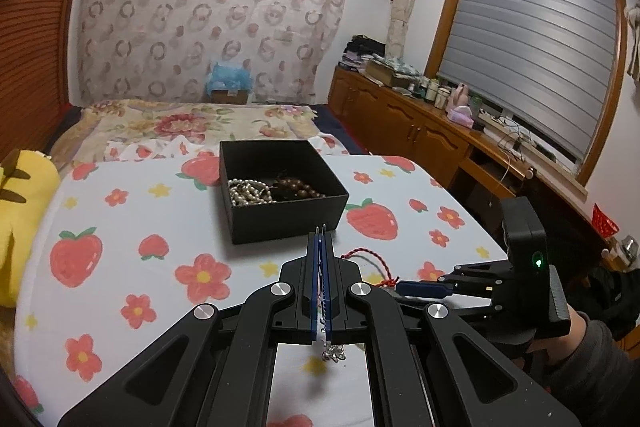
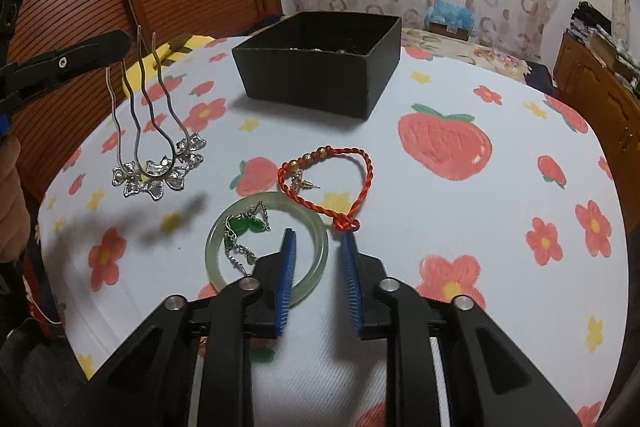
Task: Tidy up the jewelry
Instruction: 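Lift the silver hairpin with the left tool while the right tool grasps the jade bangle, then carry the hairpin with the left tool while the right tool carries the bangle over the box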
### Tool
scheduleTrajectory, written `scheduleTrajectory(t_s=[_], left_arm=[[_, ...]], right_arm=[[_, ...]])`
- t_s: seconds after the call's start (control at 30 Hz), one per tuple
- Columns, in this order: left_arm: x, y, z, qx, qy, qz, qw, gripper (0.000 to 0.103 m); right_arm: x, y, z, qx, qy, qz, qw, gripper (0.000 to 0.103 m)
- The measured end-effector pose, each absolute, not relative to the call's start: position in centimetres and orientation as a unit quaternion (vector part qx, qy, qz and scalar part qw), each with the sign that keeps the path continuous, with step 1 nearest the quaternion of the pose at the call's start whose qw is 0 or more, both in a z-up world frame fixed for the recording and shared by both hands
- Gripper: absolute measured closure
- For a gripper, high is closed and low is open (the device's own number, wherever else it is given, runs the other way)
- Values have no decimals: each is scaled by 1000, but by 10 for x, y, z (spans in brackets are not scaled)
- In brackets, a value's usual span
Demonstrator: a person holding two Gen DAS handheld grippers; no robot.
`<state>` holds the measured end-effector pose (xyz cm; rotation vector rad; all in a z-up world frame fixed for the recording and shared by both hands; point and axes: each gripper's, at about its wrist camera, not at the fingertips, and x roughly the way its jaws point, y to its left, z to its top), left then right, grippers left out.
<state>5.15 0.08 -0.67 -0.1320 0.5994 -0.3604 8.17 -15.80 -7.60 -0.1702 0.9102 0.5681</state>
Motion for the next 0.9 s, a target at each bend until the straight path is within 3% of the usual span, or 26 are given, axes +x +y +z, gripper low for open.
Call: scheduleTrajectory(t_s=[0.13,0.9], left_arm=[[52,2,-10,-63,296,-173,937,102],[74,21,-2,-43,284,-144,947,102]], right_arm=[[78,-150,-76,-116,429,271,854,95],[110,-128,-16,-122,345,274,889,95]])
